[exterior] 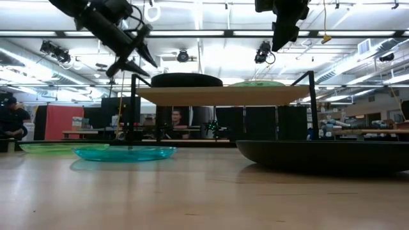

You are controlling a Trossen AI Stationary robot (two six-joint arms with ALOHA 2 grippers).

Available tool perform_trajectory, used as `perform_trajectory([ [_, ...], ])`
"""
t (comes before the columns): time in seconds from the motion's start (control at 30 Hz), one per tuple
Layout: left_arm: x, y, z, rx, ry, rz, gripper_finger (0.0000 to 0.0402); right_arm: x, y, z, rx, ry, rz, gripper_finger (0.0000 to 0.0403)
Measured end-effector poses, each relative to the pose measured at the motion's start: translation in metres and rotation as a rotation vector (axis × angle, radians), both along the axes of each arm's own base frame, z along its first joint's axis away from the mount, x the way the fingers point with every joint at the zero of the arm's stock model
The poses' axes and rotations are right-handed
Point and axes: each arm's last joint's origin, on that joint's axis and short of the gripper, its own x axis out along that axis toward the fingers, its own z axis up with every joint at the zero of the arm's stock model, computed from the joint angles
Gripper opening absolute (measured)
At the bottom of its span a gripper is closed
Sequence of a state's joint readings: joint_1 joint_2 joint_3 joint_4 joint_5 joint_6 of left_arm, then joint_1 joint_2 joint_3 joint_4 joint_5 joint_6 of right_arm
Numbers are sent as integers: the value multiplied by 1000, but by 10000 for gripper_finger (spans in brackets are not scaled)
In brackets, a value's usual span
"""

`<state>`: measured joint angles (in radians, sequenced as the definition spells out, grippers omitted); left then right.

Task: Place and stack plates onto a shelf
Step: Stack the blue plate on top of the orange plate on the shelf

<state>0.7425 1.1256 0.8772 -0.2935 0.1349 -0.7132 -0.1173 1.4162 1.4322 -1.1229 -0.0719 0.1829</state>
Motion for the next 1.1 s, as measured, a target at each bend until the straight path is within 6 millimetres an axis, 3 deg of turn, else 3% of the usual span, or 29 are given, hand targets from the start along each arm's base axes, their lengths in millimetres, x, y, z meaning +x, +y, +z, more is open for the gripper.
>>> perform_trajectory([
  [0.3,-24,-39,17,-16,33,-71,172,0,0,0,-1,0,2,151],
  [0.57,-32,-95,1,-270,244,-223,172,0,0,0,-1,0,2,151],
  [0.8,-27,-132,-7,-318,369,-293,172,0,0,0,-1,-1,2,151],
  [1.1,-8,-163,-19,-330,450,-294,172,1,0,0,-2,-7,2,151],
])
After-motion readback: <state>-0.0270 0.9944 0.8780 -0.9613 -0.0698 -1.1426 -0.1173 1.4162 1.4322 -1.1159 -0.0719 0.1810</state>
